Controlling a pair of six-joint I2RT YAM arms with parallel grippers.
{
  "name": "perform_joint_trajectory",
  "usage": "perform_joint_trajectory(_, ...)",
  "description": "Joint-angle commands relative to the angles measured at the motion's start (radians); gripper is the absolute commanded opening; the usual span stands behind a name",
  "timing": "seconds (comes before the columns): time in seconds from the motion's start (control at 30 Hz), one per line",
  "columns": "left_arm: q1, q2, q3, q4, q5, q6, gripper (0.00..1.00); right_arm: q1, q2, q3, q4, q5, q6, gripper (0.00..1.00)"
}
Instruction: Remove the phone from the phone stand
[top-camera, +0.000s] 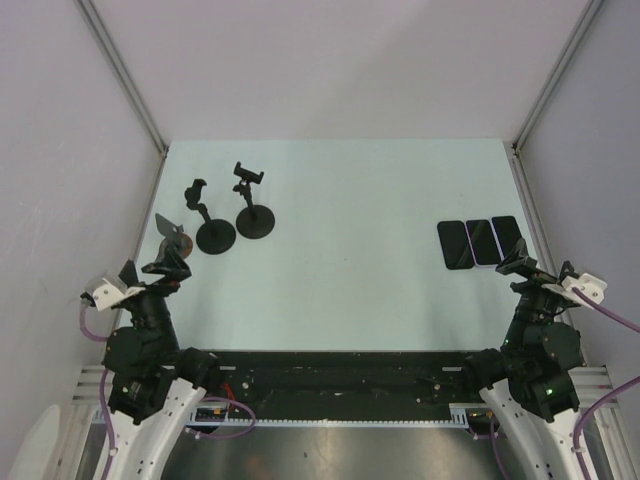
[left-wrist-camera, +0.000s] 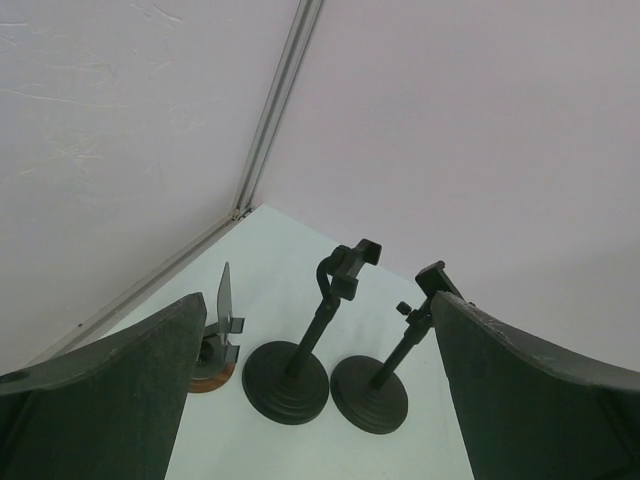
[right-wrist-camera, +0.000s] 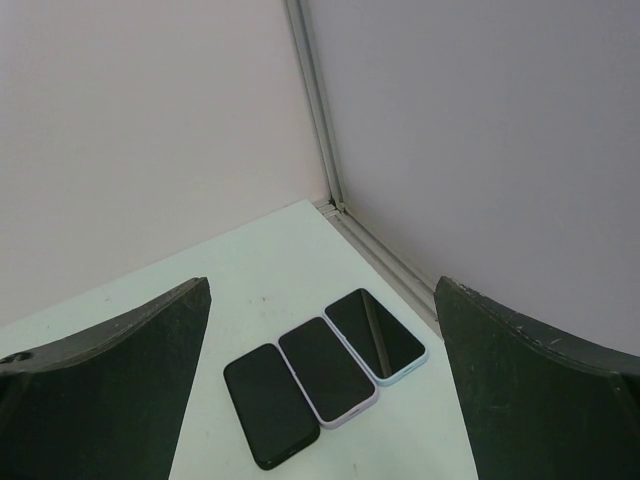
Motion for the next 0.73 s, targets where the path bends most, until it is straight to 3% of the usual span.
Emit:
perform_joint_trajectory(0.0,0.041,-0.015,0.000,0.029,0.022,-0.013,1.00,-0.004,-0.010,-0.010,0.044,0.009,0.020,1.00)
perform_joint_trajectory(0.7,0.113,-0.012,0.003,0.032,0.143,0.020,1.00,-0.001,-0.010,-0.021,0.044,-0.002,0.023,1.00)
